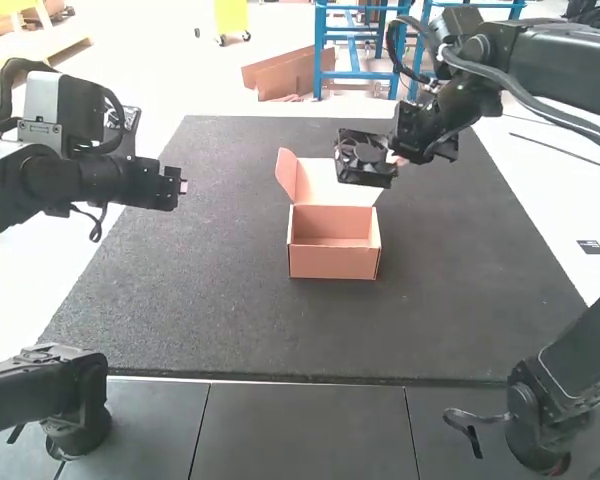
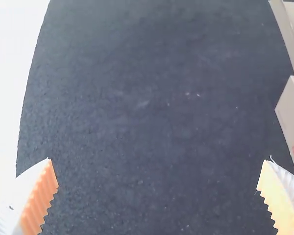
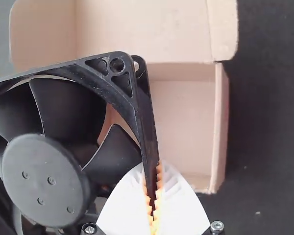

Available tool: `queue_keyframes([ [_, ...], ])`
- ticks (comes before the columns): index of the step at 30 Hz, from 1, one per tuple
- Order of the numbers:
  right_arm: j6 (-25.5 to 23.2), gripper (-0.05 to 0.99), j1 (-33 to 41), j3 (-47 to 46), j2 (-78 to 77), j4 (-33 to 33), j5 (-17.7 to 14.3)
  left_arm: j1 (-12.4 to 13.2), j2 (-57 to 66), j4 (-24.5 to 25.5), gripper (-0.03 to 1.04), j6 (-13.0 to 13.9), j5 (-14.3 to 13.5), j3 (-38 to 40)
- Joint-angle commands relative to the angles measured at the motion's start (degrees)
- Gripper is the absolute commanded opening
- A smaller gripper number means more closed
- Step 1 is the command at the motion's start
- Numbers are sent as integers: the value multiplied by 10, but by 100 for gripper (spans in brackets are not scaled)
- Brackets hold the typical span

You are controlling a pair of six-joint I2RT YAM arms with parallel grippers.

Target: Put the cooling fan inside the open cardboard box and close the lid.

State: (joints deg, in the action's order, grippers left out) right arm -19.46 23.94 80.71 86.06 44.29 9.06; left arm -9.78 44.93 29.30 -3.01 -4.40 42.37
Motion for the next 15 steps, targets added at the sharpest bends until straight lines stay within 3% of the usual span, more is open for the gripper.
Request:
queue_keyframes([
  [1,-27,-1,19,56,40,0,-6,-5,-12,-4,97,6,9,6],
  [9,-58,-1,40,131,166,20,11,-3,-13,-5,97,4,10,10],
  [15,-46,-1,40,131,223,19,-18,-2,-15,-6,97,-1,10,20],
])
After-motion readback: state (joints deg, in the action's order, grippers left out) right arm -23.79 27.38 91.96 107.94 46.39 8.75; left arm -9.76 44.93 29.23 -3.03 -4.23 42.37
